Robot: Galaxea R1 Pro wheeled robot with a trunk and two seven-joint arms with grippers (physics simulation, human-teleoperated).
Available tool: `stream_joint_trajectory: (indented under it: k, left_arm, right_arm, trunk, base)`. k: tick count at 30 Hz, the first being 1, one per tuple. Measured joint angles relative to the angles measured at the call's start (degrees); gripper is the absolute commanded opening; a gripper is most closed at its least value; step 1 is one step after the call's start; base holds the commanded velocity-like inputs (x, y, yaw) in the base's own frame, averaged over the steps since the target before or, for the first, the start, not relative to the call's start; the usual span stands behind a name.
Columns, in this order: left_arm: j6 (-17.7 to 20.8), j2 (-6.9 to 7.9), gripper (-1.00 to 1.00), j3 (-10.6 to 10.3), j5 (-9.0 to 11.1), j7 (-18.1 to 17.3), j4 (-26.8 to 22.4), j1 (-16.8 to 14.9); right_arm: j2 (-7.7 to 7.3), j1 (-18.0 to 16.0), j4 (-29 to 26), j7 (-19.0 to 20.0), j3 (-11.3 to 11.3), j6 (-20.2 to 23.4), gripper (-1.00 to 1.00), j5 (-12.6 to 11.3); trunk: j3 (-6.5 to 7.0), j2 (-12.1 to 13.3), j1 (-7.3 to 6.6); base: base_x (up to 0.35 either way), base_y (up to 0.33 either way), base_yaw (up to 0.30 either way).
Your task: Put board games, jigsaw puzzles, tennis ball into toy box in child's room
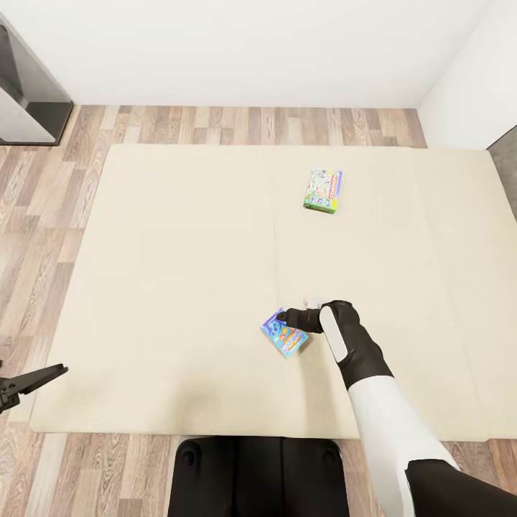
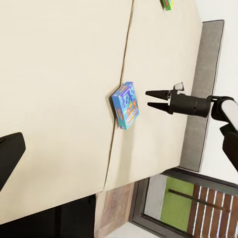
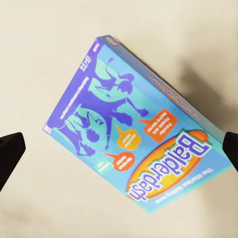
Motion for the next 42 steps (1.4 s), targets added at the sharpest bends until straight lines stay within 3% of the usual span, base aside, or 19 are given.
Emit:
stream_joint_trajectory:
  k: [11,42]
  left_arm:
    - [-0.04,-0.06,1.00,-2.57,0.65,0.00,0.03,0.02]
    - [-0.04,0.20,1.00,-2.44,0.68,0.00,0.12,0.02]
  right_arm:
    - [0.00,0.00,-0.03,0.00,0.00,0.02,1.00,0.00]
    - [0.00,-0.08,-0.09,0.00,0.08,0.00,1.00,0.00]
  trunk:
    - [0.00,0.00,0.00]
    - [-0.40,0.00,0.00]
  base:
    - [0.000,0.000,0.000]
    - [0.000,0.000,0.000]
